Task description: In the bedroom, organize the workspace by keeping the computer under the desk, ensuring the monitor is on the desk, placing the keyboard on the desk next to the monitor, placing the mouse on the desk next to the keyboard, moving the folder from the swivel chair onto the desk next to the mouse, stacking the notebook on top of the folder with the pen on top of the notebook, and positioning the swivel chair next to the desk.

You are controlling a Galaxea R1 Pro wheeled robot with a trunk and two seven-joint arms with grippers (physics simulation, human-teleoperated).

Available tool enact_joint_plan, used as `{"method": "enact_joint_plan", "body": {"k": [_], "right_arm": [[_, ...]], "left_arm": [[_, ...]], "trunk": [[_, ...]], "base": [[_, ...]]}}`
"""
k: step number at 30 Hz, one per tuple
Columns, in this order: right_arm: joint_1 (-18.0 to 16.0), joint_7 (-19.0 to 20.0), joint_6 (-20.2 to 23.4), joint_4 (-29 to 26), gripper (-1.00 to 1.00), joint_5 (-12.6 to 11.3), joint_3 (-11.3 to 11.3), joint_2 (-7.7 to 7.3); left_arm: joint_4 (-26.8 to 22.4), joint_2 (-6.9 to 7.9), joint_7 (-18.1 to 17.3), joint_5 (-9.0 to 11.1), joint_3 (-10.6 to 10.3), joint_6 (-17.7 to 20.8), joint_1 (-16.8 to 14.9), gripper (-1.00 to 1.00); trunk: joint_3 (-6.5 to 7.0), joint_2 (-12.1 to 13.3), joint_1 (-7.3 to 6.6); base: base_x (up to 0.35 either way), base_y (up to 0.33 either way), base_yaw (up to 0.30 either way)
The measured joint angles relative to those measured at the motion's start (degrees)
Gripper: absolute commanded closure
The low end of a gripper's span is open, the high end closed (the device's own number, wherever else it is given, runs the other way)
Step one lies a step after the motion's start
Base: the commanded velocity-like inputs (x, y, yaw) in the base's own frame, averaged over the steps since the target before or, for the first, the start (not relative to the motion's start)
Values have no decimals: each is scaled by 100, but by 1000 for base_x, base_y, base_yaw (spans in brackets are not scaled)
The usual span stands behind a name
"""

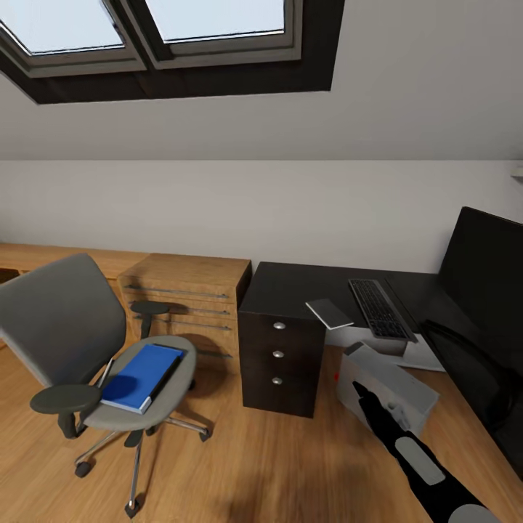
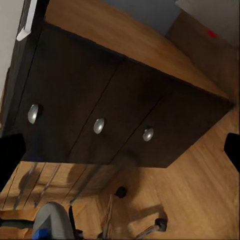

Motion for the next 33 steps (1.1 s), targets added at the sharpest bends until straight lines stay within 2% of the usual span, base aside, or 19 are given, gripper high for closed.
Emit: {"method": "enact_joint_plan", "body": {"k": [1,2,8,12,14,18,23,27,33], "right_arm": [[-1,1,-3,28,-100,127,7,1],[0,-1,-7,96,-100,414,16,6],[0,38,-35,642,-100,1444,34,26],[3,154,-115,1098,-100,1958,34,52],[5,275,-280,1429,-100,2192,22,139],[10,481,-746,1931,-100,2428,18,287],[13,684,-1543,2742,-100,2790,17,395],[13,743,-1795,3103,-100,2969,18,421],[24,768,-1932,3334,-100,3080,20,441]], "left_arm": [[0,0,3,2,1,4,0,-100],[0,2,7,6,7,11,0,-100],[0,10,19,17,15,119,0,-100],[0,14,26,24,12,328,0,-100],[-2,16,28,24,10,538,0,-100],[-19,17,30,34,11,875,0,-100],[-130,18,31,61,12,1276,0,-100],[-167,18,31,66,13,1450,0,-100],[-205,21,31,66,17,1637,0,-100]], "trunk": [[0,0,0],[17,39,-21],[125,279,-153],[197,440,-241],[232,520,-285],[305,681,-373],[394,881,-483],[466,1042,-571],[574,1282,-703]], "base": [[-14,-3,0],[-11,-3,0],[-6,-1,0],[-2,0,0],[0,0,0],[0,0,0],[0,0,0],[0,0,0],[0,0,0]]}}
